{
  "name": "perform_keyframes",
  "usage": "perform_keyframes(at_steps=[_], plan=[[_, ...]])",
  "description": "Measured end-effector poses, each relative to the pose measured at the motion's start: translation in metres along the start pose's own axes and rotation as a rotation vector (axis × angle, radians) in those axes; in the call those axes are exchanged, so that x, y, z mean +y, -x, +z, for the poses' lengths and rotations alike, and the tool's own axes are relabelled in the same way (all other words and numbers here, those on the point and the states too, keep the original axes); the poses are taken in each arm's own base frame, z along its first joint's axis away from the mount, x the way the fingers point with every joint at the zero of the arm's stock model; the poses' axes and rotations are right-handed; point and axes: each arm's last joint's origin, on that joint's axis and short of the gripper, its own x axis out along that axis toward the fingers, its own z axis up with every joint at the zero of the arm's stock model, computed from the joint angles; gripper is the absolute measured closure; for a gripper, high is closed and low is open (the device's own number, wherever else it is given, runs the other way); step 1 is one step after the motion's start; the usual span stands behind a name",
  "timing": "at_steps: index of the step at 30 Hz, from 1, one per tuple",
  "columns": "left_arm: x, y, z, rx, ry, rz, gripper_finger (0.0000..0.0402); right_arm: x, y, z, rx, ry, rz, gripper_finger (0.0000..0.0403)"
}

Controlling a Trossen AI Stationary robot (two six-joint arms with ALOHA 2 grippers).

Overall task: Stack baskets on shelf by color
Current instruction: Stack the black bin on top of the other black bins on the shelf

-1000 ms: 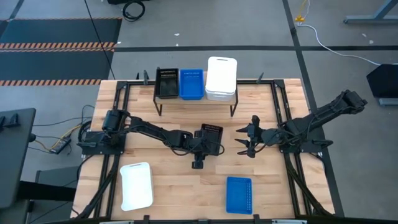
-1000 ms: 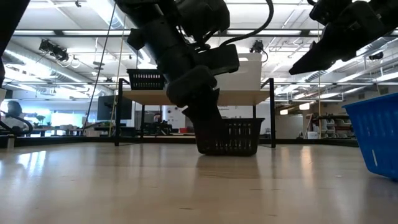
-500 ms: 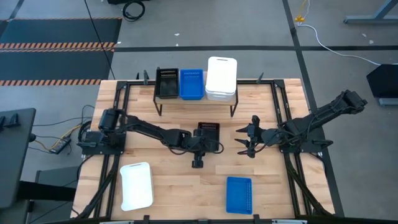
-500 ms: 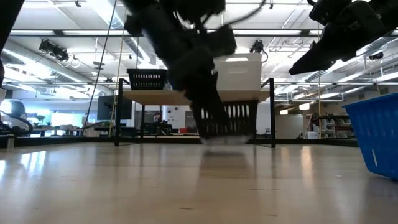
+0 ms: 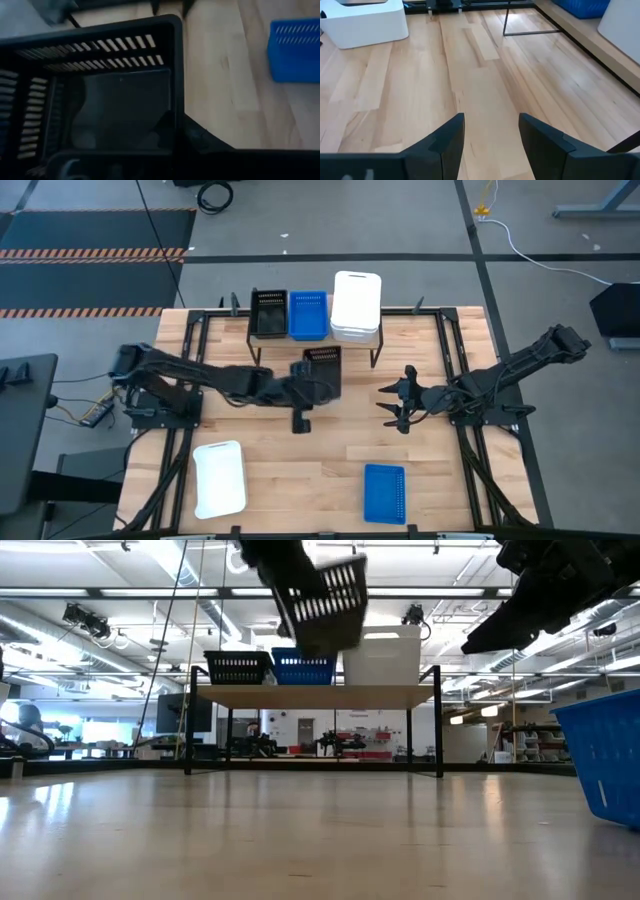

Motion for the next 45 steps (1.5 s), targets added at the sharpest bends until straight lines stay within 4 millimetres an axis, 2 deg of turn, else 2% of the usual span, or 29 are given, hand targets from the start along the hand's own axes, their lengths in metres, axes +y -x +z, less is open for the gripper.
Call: perform_keyframes(at_steps=[5,8,13,21,31,39,45], plan=[[0.016,0.043,0.007,-0.061,-0.011,0.042,0.0398,0.0,0.0,0.0,-0.001,0.0,0.001,0.0208],[0.029,0.064,0.004,-0.048,-0.022,0.108,0.0398,0.0,0.0,0.0,-0.002,0.0,0.002,0.0208],[0.056,0.085,-0.01,0.057,-0.005,0.202,0.0398,0.001,0.0,0.002,-0.013,-0.004,0.011,0.0208],[0.094,0.088,-0.031,0.257,-0.031,0.287,0.0397,0.0,0.0,0.002,-0.017,-0.005,0.012,0.0208],[0.134,0.089,-0.041,0.331,-0.111,0.342,0.0397,0.0,0.0,0.001,-0.007,0.002,0.009,0.0208],[0.166,0.091,-0.052,0.322,-0.098,0.236,0.0397,0.0,0.0,0.001,-0.006,0.002,0.008,0.0208],[0.18,0.094,-0.058,0.308,-0.105,0.183,0.0397,0.0,0.0,0.001,-0.006,0.003,0.009,0.0208]])
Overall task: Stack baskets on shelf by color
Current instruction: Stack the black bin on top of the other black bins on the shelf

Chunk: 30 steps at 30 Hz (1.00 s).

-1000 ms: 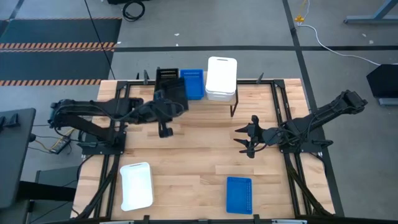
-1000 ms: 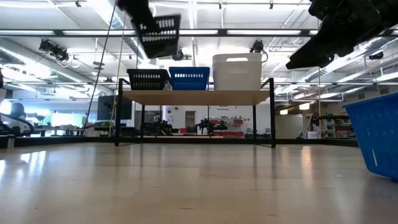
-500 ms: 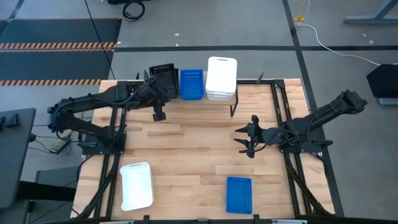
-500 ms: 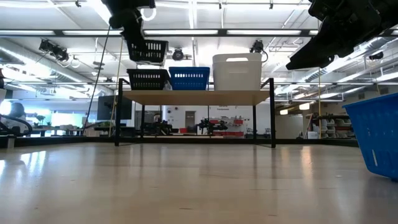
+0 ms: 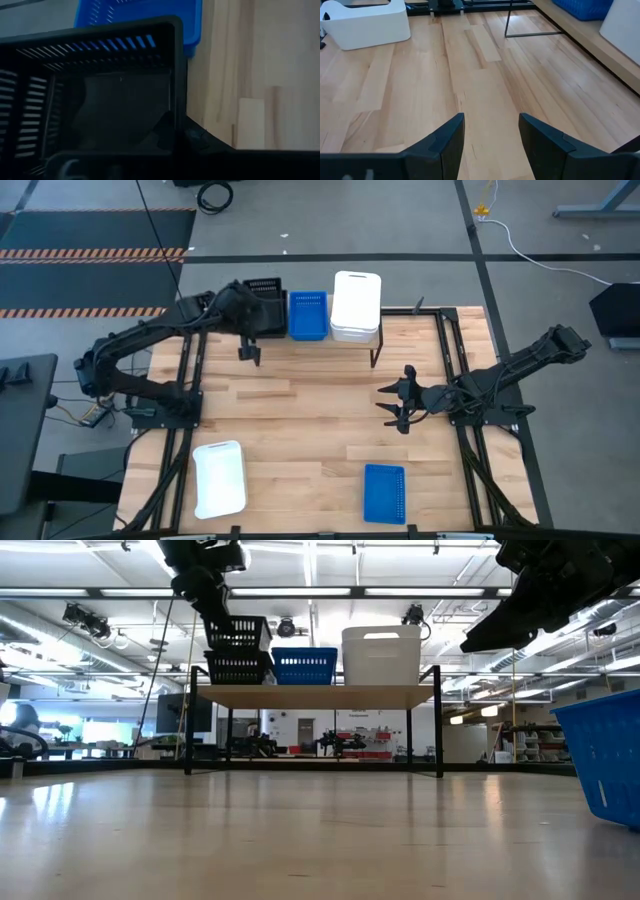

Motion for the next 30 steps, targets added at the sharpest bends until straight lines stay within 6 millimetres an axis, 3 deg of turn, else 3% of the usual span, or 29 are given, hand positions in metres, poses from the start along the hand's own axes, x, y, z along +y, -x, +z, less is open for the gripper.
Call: perform_keyframes(at_steps=[30], plan=[[0.0068,-0.0007,0.0017,-0.044,-0.02,0.02,0.0295,0.0007,0.0,-0.0003,0.007,0.001,0.025,0.0208]])
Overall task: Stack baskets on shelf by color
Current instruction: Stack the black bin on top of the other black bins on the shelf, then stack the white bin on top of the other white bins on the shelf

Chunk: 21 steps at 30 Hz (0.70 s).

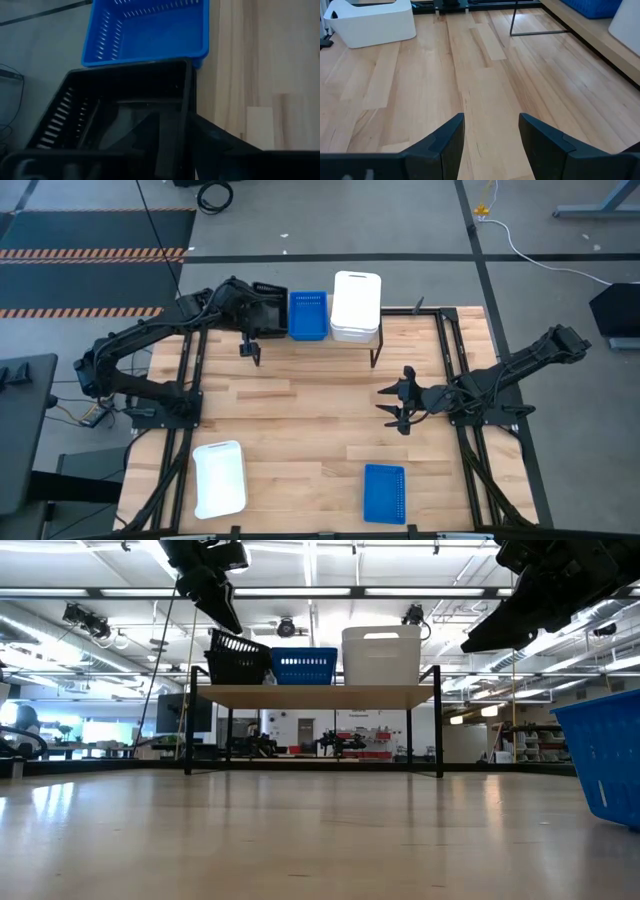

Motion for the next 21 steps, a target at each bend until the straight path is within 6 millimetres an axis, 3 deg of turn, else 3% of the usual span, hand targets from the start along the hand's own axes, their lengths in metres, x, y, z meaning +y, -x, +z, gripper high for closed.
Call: perform_keyframes(at_steps=[5,14,21], plan=[[0.0,0.0,0.0,0.0,0.011,0.0,0.03,0.0,0.0,0.0,0.0,0.0,0.0,0.0208],[-0.003,0.0,0.002,-0.003,0.066,-0.009,0.0346,0.0,0.0,0.0,0.001,0.001,0.0,0.0208],[-0.042,0.009,0.013,0.019,0.102,-0.139,0.0348,-0.001,0.0,-0.003,0.027,0.016,-0.008,0.0208]])
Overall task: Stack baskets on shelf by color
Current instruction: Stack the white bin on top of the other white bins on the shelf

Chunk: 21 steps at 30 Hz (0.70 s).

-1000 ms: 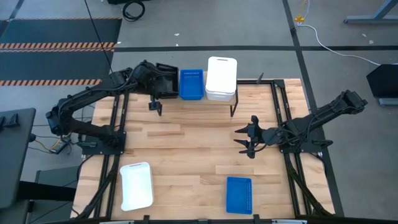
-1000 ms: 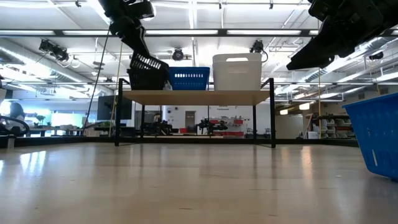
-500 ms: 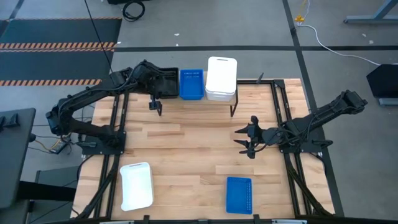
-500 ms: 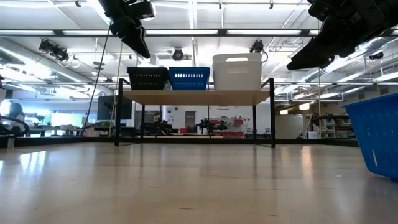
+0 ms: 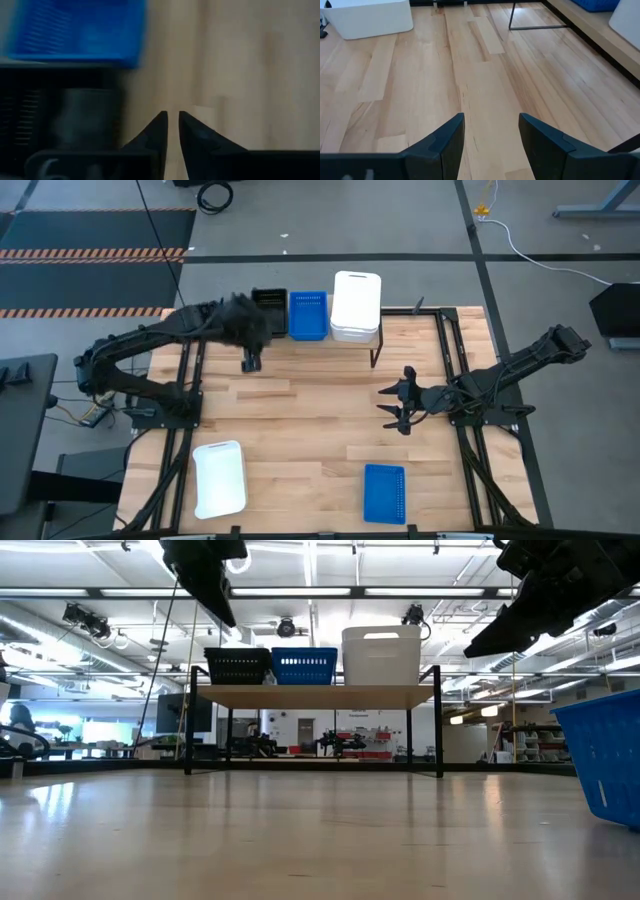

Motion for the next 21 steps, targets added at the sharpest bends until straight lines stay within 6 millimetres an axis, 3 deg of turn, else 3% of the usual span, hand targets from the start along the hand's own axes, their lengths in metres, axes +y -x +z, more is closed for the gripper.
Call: perform_keyframes(at_steps=[10,21], plan=[[-0.088,0.015,0.002,0.105,0.102,-0.212,0.0298,0.0,0.0,0.0,-0.001,-0.004,-0.002,0.0208],[-0.182,0.037,-0.02,0.326,0.263,-0.304,0.0247,0.0,0.0,-0.001,0.008,-0.022,-0.003,0.0208]])
